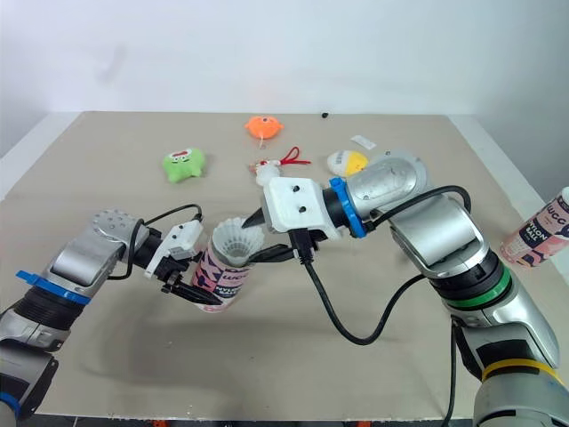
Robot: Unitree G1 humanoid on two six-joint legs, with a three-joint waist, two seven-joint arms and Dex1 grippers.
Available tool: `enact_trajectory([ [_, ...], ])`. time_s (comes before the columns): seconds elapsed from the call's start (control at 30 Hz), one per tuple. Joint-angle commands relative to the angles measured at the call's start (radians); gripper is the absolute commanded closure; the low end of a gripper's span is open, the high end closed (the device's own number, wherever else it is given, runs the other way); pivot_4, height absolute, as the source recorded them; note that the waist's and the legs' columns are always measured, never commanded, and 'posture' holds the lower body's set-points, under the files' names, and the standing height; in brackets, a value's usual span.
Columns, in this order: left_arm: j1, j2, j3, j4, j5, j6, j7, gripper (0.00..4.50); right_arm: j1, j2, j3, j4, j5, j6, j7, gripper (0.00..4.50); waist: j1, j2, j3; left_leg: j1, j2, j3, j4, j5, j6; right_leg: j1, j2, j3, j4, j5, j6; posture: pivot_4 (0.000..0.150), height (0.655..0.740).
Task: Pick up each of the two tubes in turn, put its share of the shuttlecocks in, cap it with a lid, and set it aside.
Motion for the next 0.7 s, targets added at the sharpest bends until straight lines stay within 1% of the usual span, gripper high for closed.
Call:
enact_trajectory([
  [0.03,0.009,-0.002,-0.014,0.010,0.020,0.012,0.029,1.75,0.021,-0.021,-0.132,-0.011,0.109,0.048,0.022,1.86,0.000,0.000,0.000,0.000,0.000,-0.001,0.000,0.000,0.000,0.000,0.000,0.000,0.000,0.001,-0.001,0.150,0.7323],
  [0.13,0.012,-0.006,-0.016,0.003,0.017,0.016,0.031,1.75,0.115,-0.082,-0.291,-0.005,0.181,0.103,-0.010,1.86,0.004,0.000,0.000,-0.001,-0.002,-0.003,0.000,0.000,0.000,0.000,-0.002,-0.001,0.000,0.001,-0.002,0.150,0.7323],
  [0.23,0.021,-0.005,-0.015,-0.003,0.016,0.016,0.035,1.75,0.285,-0.151,-0.455,-0.039,0.229,0.156,-0.059,1.86,0.004,-0.001,0.000,-0.002,-0.006,-0.005,0.000,0.000,0.000,0.002,-0.006,-0.005,0.000,-0.001,-0.002,0.150,0.7323],
  [0.27,0.026,-0.004,-0.013,-0.006,0.014,0.016,0.036,1.75,0.362,-0.170,-0.508,-0.046,0.217,0.163,-0.085,1.86,0.003,-0.001,0.000,-0.002,-0.007,-0.006,-0.001,0.000,0.000,0.002,-0.007,-0.005,0.000,-0.001,-0.001,0.150,0.7323],
  [0.37,0.041,0.002,-0.009,-0.013,0.011,0.018,0.039,1.75,0.648,-0.168,-0.670,0.033,0.037,0.126,-0.286,1.86,0.003,-0.002,-0.001,-0.002,-0.009,-0.007,-0.002,0.000,0.000,0.003,-0.008,-0.006,0.000,-0.002,0.000,0.150,0.7323],
  [0.43,0.046,0.004,-0.009,-0.018,0.010,0.020,0.039,1.75,0.756,-0.141,-0.735,0.070,-0.012,0.115,-0.378,1.86,0.003,-0.001,0.000,-0.002,-0.010,-0.006,-0.001,0.000,0.000,0.003,-0.009,-0.006,0.000,-0.002,0.000,0.150,0.7323],
  [0.5,0.044,0.003,-0.012,-0.018,0.009,0.021,0.037,1.75,0.808,-0.123,-0.764,0.095,-0.027,0.109,-0.420,1.86,-0.001,0.000,-0.001,-0.001,-0.010,-0.005,-0.001,0.000,0.000,0.003,-0.009,-0.004,0.000,-0.002,0.001,0.150,0.7323],
  [0.57,0.039,0.002,-0.015,-0.013,0.010,0.019,0.034,1.75,0.832,-0.119,-0.770,0.115,-0.039,0.088,-0.435,1.86,-0.005,0.004,-0.001,0.000,-0.010,-0.004,-0.001,0.000,0.000,0.003,-0.009,-0.002,0.000,-0.004,0.006,0.150,0.7323],
  [0.7,0.030,-0.001,-0.015,-0.002,0.015,0.015,0.033,1.75,0.798,-0.116,-0.755,0.239,-0.065,0.056,-0.478,1.86,-0.006,0.003,0.000,0.002,-0.010,-0.001,-0.001,0.002,0.003,0.004,-0.008,0.001,0.000,-0.001,0.009,0.150,0.7323],
])
